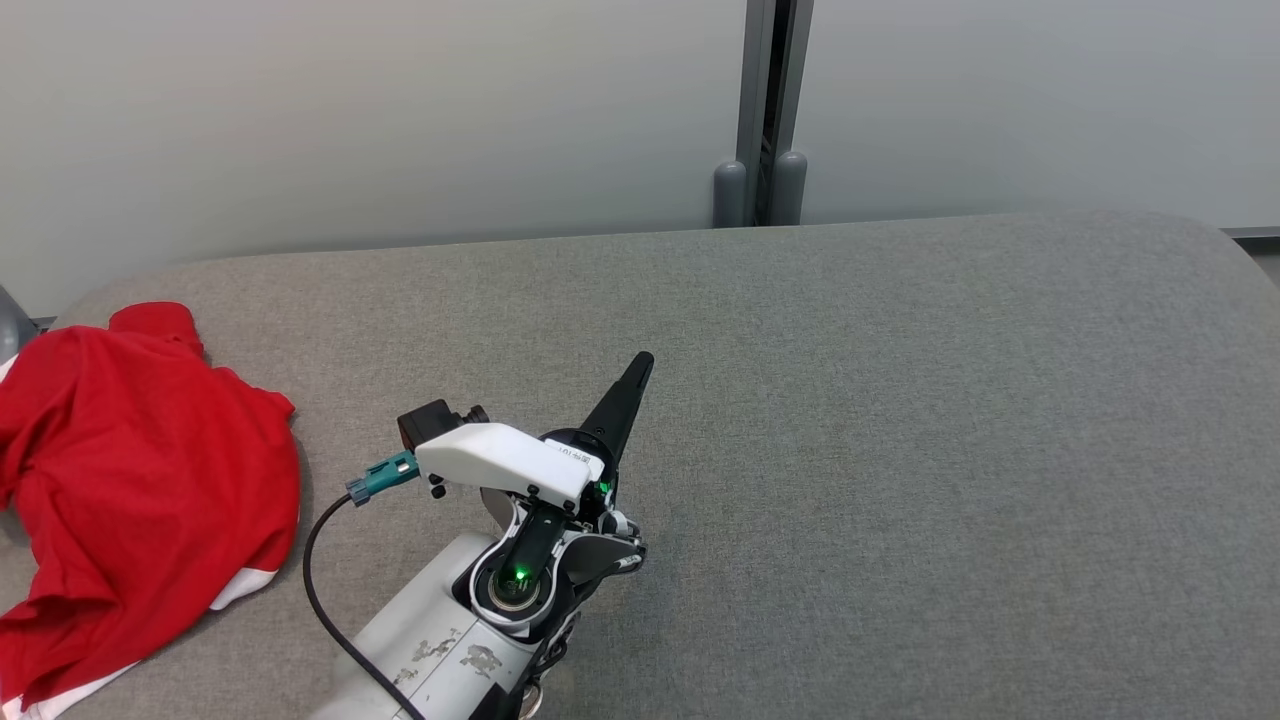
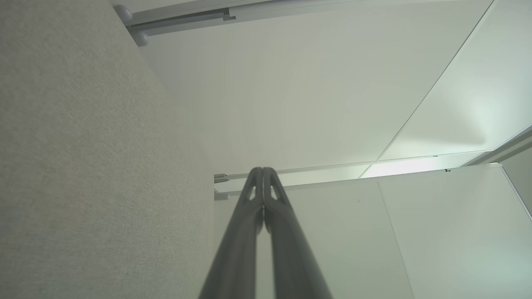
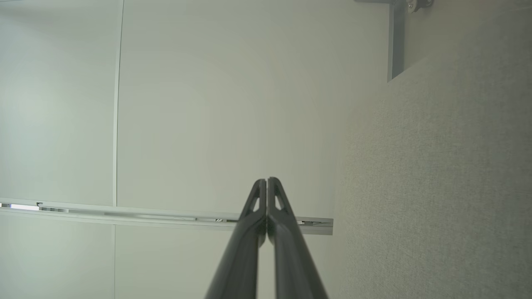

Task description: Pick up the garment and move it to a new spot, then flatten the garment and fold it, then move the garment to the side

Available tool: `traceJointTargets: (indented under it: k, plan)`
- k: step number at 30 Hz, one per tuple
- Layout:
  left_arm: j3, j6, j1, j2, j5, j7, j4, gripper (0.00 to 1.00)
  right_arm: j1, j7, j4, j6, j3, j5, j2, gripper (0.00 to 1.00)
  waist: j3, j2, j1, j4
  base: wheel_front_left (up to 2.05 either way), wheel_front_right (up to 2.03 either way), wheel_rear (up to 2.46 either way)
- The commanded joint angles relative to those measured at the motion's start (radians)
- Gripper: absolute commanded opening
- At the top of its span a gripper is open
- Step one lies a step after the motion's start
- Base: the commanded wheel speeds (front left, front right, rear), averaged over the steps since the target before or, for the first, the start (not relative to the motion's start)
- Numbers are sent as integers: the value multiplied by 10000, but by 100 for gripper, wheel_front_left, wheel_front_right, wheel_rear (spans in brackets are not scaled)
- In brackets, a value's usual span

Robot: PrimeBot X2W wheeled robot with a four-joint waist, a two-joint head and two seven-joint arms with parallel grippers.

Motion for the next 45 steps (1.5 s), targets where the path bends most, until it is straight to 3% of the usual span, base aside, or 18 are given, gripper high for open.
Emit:
traceJointTargets:
  k: [1,35,36,40,45]
  plan:
    - [23,-34,-132,64,-26,29,10,0,35,55,-34,5,-3,72,-16,0,0,0,0,0,0,0,0]
    - [23,-34,-132,64,-26,29,10,0,35,53,-34,5,-3,72,-16,0,0,0,0,0,0,0,0]
    - [1,0,0,0,1,-2,0,100,-1,0,0,0,0,-1,-1,100,0,0,0,0,0,0,0]
    - [-58,8,562,1,22,-11,210,100,-23,-18,327,-11,134,-32,259,100,3,0,0,3,0,0,0]
    - [554,7,866,2,480,-120,-69,100,-398,-190,558,-10,661,-407,224,100,-30,0,0,-6,0,0,0]
